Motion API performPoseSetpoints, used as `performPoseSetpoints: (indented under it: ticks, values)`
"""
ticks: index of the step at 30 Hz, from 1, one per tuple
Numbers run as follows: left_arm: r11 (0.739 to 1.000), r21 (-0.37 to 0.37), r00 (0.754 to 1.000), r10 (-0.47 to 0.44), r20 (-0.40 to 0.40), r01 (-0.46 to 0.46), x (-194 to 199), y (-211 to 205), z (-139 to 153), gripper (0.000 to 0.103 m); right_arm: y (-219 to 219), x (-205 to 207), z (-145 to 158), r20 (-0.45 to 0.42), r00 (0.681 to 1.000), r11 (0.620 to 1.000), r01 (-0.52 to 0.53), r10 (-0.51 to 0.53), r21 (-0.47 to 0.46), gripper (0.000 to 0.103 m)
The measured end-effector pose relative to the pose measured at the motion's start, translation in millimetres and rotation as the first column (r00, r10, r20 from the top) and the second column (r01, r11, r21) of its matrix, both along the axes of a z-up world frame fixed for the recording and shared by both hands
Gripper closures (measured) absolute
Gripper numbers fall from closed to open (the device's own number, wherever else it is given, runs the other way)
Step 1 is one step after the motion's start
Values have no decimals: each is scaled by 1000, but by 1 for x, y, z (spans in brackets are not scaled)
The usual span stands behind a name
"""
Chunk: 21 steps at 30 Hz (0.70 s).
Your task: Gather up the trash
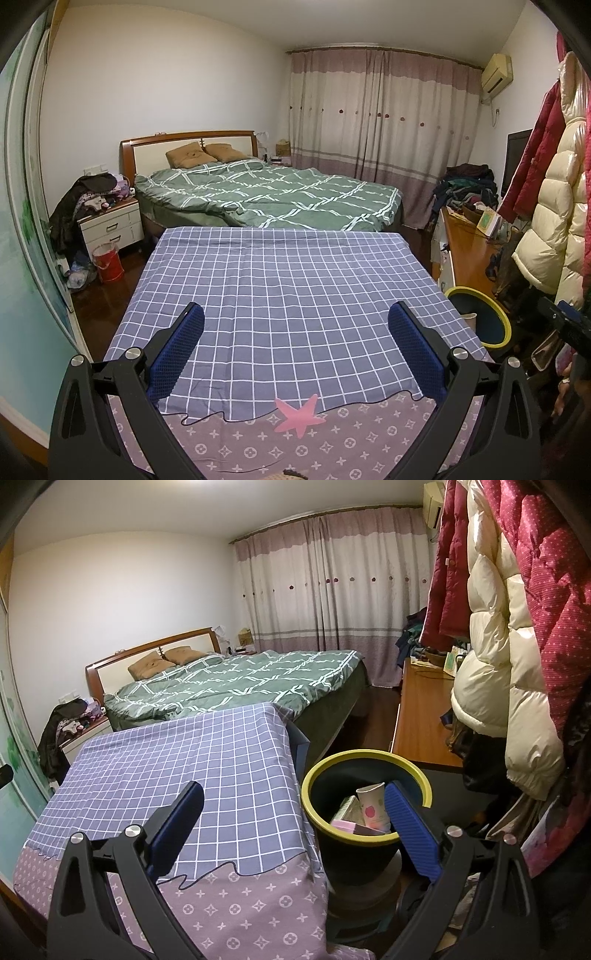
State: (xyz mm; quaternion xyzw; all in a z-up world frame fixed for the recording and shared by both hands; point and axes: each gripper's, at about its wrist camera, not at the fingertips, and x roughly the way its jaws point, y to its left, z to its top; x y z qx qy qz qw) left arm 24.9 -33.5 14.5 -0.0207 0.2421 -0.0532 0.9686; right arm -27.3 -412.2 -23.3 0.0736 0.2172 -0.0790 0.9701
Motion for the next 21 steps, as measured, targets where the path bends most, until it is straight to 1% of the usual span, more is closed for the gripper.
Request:
performPoseSetpoints:
  ticks: [7, 11, 14, 17, 19, 21]
  values:
    - [1000, 14, 1000, 9, -13, -9, 7, -5, -2, 5, -4, 3, 2, -5, 1000, 1000, -2, 2, 3, 10]
    - [1000, 20, 1000, 4, -4, -4, 11, -8, -4, 5, -5, 4, 2, -7, 1000, 1000, -1, 1, 2, 10]
    - [1000, -5, 999, -11, -32, 11, 20, -4, -7, 5, -4, 7, 2, -10, 1000, 1000, -12, 12, -2, 10]
    - [1000, -11, 997, 2, -81, -3, 43, 4, -16, 5, 1, 17, 4, -15, 999, 999, -50, 50, -5, 8]
    - [1000, 4, 992, 27, -120, -26, 65, 10, -25, 5, 9, 30, 4, -18, 996, 996, -92, 92, 2, 7]
    - [998, -4, 985, 58, -165, -59, 95, 22, -37, 5, 21, 53, 2, -42, 991, 992, -124, 124, 0, 7]
